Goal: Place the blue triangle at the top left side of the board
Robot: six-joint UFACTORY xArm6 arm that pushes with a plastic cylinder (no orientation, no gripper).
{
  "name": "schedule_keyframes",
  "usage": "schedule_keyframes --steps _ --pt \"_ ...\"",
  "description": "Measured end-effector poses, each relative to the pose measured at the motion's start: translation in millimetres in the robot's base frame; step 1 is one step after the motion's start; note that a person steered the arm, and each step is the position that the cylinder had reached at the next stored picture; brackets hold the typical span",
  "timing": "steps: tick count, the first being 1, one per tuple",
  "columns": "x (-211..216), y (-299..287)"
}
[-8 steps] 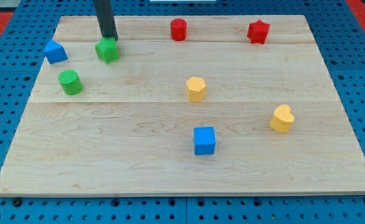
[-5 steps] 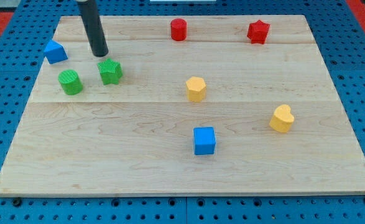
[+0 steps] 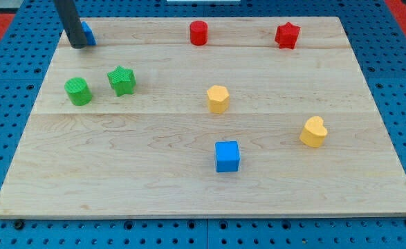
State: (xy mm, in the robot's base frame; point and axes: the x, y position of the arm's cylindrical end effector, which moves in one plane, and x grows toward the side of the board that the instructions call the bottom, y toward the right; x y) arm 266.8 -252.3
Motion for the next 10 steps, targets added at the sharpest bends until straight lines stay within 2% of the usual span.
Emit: schedule_keyframes --steps 1,2,5,10 --pt "9 -51" --pt "-32 -51" --pt "-38 2" --pt "-45 7"
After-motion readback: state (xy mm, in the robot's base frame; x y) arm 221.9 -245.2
